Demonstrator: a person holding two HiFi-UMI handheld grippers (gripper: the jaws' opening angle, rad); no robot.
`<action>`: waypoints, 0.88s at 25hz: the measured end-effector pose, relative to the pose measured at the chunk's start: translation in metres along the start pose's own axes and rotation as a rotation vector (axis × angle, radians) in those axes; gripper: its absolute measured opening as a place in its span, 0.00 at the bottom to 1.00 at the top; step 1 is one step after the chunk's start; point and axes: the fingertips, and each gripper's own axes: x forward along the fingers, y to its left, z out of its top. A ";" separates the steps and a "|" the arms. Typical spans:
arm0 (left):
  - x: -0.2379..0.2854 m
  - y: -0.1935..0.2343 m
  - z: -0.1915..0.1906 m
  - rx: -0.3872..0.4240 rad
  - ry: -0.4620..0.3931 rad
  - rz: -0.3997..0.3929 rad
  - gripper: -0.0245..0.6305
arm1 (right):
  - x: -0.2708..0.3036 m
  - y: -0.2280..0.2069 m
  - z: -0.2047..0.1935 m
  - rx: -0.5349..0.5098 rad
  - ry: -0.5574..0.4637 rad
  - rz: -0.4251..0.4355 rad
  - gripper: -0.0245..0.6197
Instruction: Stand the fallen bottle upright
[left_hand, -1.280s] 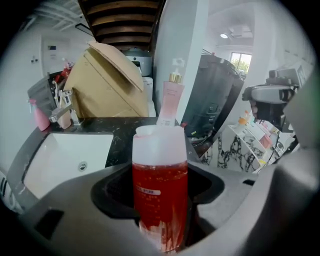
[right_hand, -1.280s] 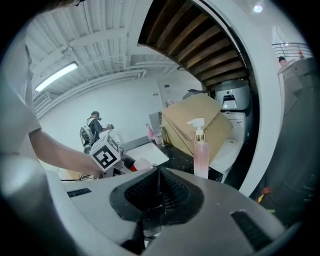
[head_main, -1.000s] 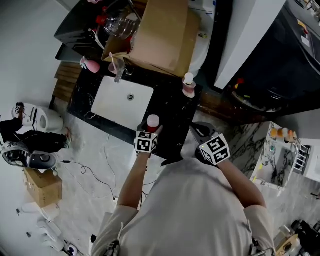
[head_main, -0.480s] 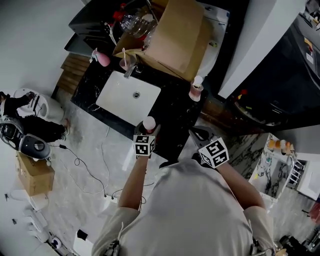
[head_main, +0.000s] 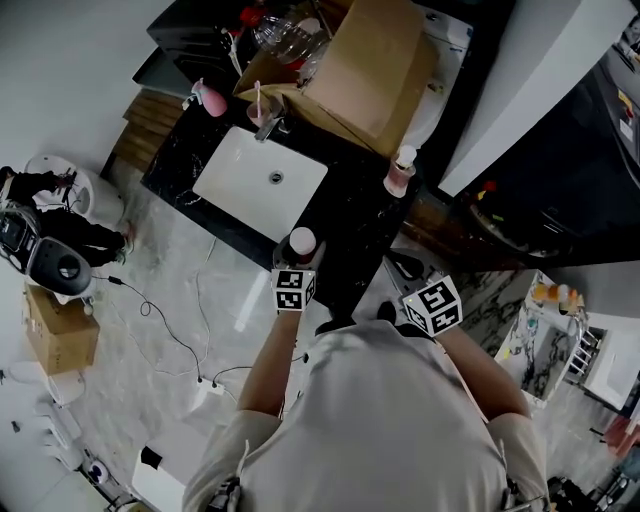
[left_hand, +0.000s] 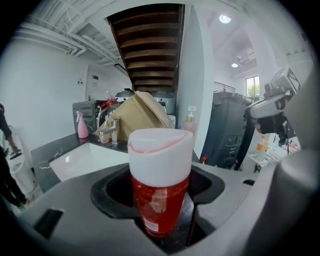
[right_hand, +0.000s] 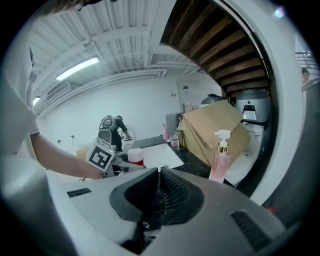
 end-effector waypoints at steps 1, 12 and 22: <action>-0.001 0.001 0.000 0.001 -0.003 0.000 0.48 | 0.001 0.001 0.000 -0.001 0.001 0.003 0.10; -0.017 -0.006 -0.007 0.015 -0.052 0.007 0.49 | 0.006 0.018 -0.004 -0.013 0.014 0.031 0.10; -0.024 -0.008 -0.007 -0.028 -0.062 0.019 0.53 | 0.001 0.026 -0.004 -0.030 0.007 0.048 0.10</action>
